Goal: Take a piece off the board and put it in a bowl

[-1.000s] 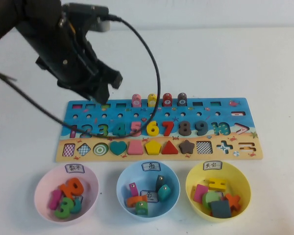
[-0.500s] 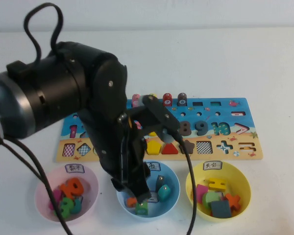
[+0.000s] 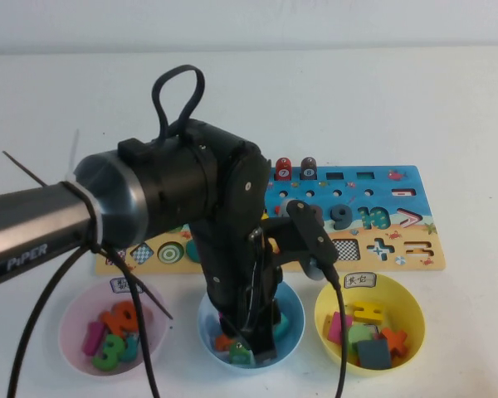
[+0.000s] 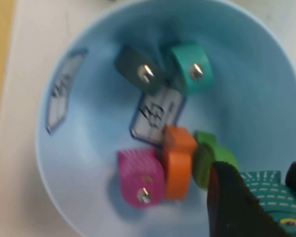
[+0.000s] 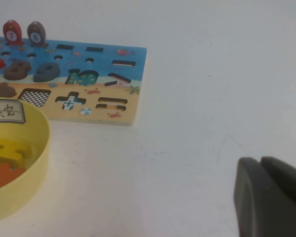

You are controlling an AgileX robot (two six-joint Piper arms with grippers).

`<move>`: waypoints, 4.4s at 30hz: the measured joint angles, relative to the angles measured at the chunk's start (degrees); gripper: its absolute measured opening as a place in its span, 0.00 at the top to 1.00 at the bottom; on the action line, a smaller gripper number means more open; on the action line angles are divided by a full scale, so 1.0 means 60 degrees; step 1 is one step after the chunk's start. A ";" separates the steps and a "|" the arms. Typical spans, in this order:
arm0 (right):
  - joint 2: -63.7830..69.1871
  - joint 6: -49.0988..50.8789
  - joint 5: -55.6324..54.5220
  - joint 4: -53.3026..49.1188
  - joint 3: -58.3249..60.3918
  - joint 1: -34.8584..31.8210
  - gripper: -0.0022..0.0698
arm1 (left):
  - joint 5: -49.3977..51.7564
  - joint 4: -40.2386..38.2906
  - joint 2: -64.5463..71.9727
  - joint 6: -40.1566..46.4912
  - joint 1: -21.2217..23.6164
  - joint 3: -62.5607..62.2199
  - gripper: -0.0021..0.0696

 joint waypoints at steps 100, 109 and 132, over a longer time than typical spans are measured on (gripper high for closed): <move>0.0000 0.0000 0.0000 0.0000 0.0000 0.0000 0.99 | -0.9943 -0.0131 -1.0044 -0.3202 0.0000 0.8763 0.97; 0.0000 0.0000 0.0000 0.0000 0.0000 0.0000 0.99 | -1.3622 -0.0131 -1.1757 -0.2465 0.0697 1.1470 0.97; 0.0000 0.0000 0.0018 0.0012 0.0000 0.0000 0.99 | -0.9539 0.0237 -1.7112 -0.3372 0.6453 1.2954 0.97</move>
